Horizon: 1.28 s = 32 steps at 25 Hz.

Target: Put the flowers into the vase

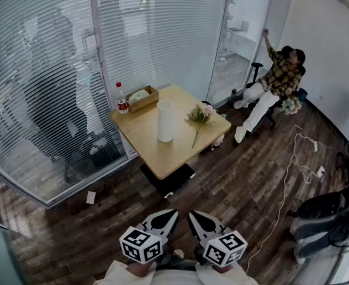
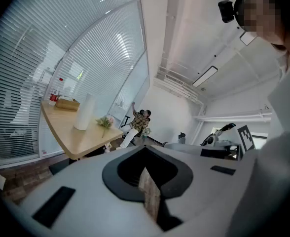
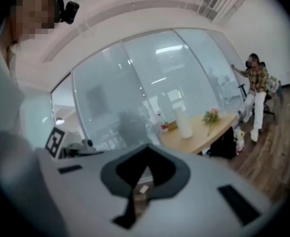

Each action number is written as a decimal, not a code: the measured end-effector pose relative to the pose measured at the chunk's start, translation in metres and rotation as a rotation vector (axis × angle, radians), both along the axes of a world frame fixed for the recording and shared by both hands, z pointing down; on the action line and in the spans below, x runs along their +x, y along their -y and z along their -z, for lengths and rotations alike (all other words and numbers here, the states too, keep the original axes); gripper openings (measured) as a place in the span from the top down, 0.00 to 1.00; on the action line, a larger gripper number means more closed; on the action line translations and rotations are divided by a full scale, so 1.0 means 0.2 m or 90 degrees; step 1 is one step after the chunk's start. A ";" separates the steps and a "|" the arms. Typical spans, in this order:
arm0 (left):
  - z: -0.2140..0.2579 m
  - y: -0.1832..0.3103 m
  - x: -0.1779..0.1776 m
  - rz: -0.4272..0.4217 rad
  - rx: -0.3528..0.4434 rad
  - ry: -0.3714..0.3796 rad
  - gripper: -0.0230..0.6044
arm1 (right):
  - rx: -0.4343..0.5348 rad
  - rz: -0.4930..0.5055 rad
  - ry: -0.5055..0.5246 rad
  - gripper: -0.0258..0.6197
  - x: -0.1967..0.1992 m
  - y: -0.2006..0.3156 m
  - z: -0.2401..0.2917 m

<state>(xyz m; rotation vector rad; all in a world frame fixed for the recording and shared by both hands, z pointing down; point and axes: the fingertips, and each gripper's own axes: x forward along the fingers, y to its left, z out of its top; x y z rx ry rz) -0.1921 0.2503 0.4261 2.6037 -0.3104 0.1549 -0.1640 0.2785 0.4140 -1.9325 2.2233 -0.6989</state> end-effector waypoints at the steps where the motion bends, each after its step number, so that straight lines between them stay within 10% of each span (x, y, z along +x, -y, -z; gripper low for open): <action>1: 0.00 0.00 0.01 0.002 0.003 0.001 0.95 | 0.003 -0.001 -0.004 0.94 0.01 0.00 0.00; 16: 0.16 0.14 0.12 0.009 0.101 0.009 0.95 | 0.036 0.014 -0.128 0.94 0.09 0.15 0.15; 32: 0.33 0.17 0.24 0.015 0.172 -0.012 0.95 | 0.075 0.006 -0.122 0.94 0.22 0.14 0.27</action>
